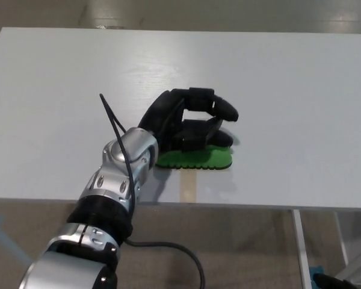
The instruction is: Use the left hand to press on the green eraser and wipe the desk from center to the left and then back to center.
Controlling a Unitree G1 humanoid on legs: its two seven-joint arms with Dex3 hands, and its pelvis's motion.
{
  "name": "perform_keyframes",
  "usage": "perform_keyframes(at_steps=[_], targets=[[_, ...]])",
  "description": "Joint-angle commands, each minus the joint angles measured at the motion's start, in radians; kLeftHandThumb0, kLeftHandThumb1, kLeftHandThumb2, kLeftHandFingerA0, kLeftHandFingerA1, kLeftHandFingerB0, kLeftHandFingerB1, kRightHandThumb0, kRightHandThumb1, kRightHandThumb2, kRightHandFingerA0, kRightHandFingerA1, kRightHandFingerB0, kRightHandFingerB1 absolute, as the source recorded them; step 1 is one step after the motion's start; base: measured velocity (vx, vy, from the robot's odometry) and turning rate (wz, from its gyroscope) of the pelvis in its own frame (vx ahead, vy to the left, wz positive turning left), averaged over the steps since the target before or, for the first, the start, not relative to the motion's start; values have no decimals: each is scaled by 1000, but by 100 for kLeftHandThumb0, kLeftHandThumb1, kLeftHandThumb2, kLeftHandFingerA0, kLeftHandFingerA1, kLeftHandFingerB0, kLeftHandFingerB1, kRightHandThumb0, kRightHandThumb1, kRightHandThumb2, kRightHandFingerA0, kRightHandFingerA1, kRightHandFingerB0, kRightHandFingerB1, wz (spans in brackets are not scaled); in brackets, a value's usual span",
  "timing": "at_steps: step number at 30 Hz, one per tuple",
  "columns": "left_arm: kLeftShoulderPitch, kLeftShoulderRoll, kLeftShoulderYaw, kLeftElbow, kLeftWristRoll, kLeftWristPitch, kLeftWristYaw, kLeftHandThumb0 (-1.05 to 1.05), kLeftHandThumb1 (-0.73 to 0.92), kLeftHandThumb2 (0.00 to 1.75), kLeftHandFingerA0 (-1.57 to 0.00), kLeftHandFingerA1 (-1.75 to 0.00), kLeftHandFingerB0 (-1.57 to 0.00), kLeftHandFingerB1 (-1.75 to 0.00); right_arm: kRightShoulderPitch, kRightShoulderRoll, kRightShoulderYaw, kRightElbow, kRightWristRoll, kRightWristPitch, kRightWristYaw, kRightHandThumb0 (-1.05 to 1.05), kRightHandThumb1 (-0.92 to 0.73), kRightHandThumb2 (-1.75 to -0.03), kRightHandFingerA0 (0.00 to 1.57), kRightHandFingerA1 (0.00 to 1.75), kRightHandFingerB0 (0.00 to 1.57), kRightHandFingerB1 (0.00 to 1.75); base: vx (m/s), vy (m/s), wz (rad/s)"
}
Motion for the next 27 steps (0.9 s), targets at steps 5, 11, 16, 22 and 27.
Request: perform_keyframes(at_steps=[5,11,16,22,27], targets=[[23,24,10,52,20,-53,40,-15,81,71,-98,-68,-95,-95,1,12,-5,-3,17,6,7,-24,-68,-60,68,50,68,51,0,0,0],[46,23,12,76,22,-72,33,-14,82,70,-99,-67,-94,-95,0,13,-5,-7,20,12,21,-22,-69,-60,69,52,70,51,0,0,0],[81,-4,23,91,10,-89,43,-14,80,72,-100,-67,-94,-94,-3,12,-10,-13,29,19,32,-24,-70,-60,66,48,68,51,0,0,0],[140,-34,19,96,18,-133,49,-14,80,73,-99,-64,-96,-91,-3,17,-8,-15,33,8,32,-24,-70,-60,66,49,68,51,0,0,0],[166,-49,16,94,14,-148,49,-14,81,70,-100,-63,-97,-89,-2,19,-8,-15,34,11,27,-25,-69,-60,66,49,68,50,0,0,0]])
